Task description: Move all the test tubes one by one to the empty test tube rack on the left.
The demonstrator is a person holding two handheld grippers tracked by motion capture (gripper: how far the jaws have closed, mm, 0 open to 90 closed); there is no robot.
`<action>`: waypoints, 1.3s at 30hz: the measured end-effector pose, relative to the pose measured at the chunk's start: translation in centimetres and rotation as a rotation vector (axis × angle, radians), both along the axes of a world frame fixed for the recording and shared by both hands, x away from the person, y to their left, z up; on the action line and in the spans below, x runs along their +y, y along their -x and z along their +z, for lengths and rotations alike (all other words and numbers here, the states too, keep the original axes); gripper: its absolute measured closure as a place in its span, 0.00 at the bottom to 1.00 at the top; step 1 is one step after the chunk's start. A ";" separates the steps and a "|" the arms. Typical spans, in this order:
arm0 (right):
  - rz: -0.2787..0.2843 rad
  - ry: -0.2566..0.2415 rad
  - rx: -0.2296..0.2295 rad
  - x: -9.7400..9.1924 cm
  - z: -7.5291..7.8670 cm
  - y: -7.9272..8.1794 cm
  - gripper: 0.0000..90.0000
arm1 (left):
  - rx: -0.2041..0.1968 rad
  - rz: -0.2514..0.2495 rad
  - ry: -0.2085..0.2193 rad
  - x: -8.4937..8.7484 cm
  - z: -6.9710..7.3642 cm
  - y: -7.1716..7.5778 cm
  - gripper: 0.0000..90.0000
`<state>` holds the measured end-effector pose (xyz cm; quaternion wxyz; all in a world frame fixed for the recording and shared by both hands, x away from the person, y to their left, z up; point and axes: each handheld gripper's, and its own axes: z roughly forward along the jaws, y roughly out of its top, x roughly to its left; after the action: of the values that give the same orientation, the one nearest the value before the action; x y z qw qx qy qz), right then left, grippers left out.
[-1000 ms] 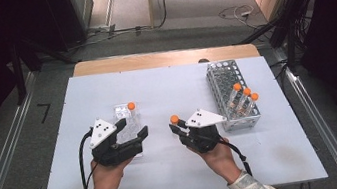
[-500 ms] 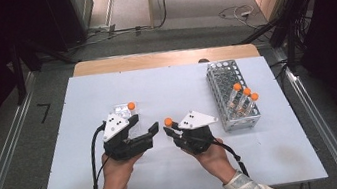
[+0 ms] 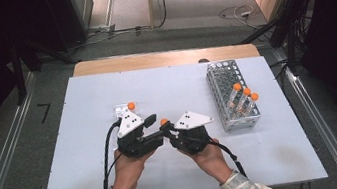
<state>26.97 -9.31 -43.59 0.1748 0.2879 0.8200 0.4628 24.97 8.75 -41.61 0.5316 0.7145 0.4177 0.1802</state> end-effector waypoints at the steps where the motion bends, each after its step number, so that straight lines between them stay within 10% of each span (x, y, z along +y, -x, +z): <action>1: -0.001 -0.001 0.003 0.0 0.0 0.0 0.80 | 0.003 0.000 -0.003 -0.1 0.0 -0.1 0.54; 23: -0.003 -0.019 0.026 -0.3 0.1 -0.1 0.79 | -0.009 -0.012 -0.020 -0.9 -0.3 -0.4 0.77; 28: 0.024 -0.042 0.036 -0.6 0.3 -0.2 0.51 | -0.008 -0.002 -0.013 -0.5 0.0 -0.6 0.77; 39: -0.016 -0.057 0.080 -2.2 0.5 -0.9 0.32 | -0.008 0.031 0.025 0.6 1.3 -1.5 0.77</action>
<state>27.85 -11.51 -43.09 0.1375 0.3177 0.8104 0.4726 26.48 9.34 -40.31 0.5392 0.7004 0.4291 0.1859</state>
